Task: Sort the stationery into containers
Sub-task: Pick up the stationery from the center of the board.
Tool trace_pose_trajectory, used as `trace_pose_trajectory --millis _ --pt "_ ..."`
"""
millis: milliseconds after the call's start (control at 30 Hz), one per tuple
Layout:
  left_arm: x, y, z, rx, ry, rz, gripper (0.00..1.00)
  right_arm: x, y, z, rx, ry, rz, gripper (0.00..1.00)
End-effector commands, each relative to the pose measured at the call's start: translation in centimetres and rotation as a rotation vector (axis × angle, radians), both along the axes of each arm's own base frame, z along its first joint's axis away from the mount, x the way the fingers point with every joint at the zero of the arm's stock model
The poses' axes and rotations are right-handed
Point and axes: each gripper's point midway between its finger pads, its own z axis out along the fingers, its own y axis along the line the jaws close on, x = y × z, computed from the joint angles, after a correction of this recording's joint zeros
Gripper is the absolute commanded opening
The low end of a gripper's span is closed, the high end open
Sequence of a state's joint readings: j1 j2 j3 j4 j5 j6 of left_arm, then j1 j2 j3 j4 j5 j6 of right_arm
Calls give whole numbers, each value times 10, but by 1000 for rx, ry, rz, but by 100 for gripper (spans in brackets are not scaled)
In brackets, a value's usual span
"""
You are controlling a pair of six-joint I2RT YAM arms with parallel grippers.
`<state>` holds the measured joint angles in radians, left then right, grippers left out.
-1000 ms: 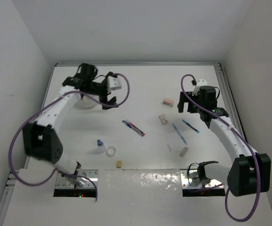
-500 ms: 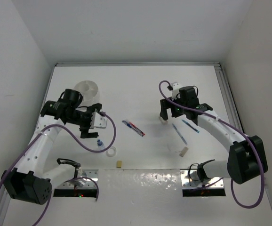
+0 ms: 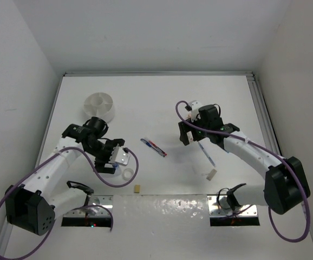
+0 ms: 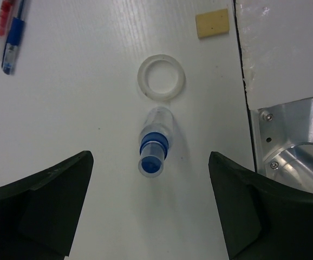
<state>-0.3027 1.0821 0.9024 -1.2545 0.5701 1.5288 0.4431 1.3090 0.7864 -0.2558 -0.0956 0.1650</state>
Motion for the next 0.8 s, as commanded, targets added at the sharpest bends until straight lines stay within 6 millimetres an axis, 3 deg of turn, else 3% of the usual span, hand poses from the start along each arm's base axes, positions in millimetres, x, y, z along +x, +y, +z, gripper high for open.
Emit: trace_pose_trajectory --millis 0,233,367,567,700,767 --pt "-8 -2 -10 9 -9 -75 84 1 -6 -3 -45 -22 -16 99" --pt "11 1 -29 67 -86 3 79 3 -17 -5 -115 -40 -23 99" --pt "16 -6 -32 53 -65 75 70 6 -21 -5 -131 -49 -38 99" --pt "11 -1 -42 98 -47 49 56 7 -29 -5 -167 -67 -57 99" --pt "1 6 -47 130 -49 -40 54 8 -38 -4 -205 -84 -76 99" --pt "-4 8 -48 132 -47 -71 47 9 -41 -2 -209 -92 -84 99"
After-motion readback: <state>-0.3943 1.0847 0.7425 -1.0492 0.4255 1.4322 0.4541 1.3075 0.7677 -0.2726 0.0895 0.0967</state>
